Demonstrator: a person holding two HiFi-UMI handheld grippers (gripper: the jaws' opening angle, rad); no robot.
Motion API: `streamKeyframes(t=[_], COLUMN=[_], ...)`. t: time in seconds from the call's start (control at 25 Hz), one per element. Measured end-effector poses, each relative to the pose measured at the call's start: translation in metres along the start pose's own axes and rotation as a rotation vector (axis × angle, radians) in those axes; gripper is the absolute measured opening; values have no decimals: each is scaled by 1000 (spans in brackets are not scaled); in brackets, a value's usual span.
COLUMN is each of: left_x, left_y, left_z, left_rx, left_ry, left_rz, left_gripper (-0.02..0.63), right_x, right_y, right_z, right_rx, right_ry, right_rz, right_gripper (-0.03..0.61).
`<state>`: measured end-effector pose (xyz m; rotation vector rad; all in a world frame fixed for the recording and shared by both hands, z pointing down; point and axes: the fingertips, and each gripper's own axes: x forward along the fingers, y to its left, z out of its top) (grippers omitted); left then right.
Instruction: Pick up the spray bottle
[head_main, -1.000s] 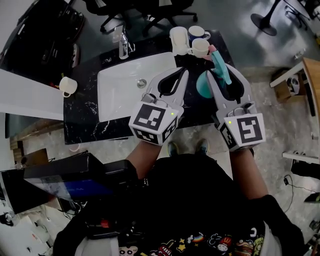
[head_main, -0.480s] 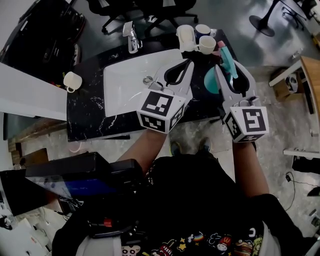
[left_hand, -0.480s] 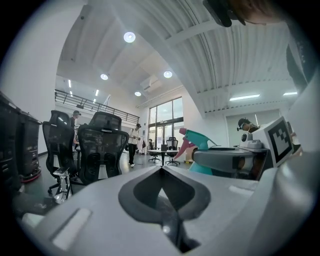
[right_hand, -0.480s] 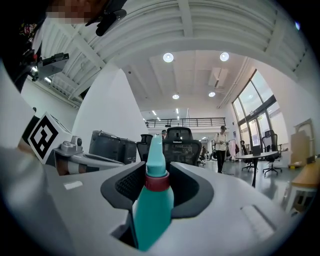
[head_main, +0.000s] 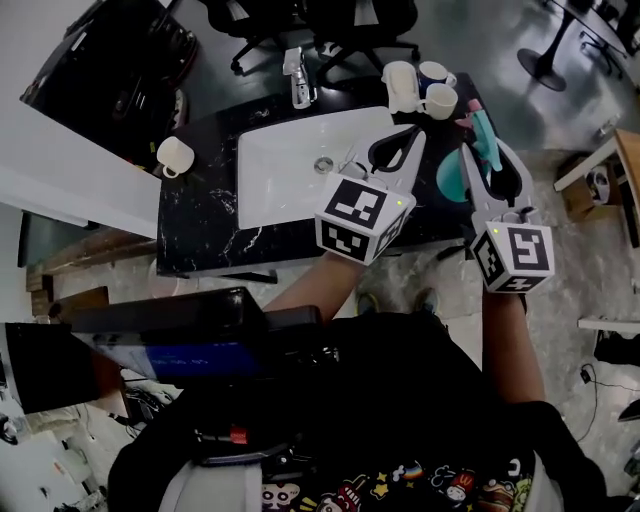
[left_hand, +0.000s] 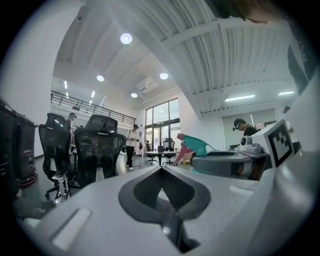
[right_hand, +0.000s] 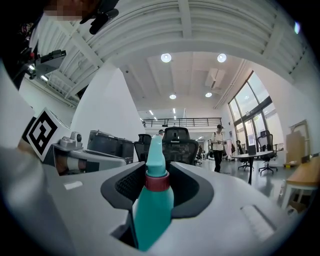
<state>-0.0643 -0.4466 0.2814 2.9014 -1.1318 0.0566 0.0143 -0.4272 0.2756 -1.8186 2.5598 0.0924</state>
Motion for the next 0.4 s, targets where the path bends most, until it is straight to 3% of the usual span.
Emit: streamKeyframes(t=[0.4], left_x=[-11], left_y=[-1], left_z=[-4], left_rx=[10], left_ry=[7], left_rz=[-5], left_gripper=[0], right_x=[1], right_y=[9], right_z=[-9], right_rx=[-2], right_ry=[17], right_rz=[-4], right_gripper=[172])
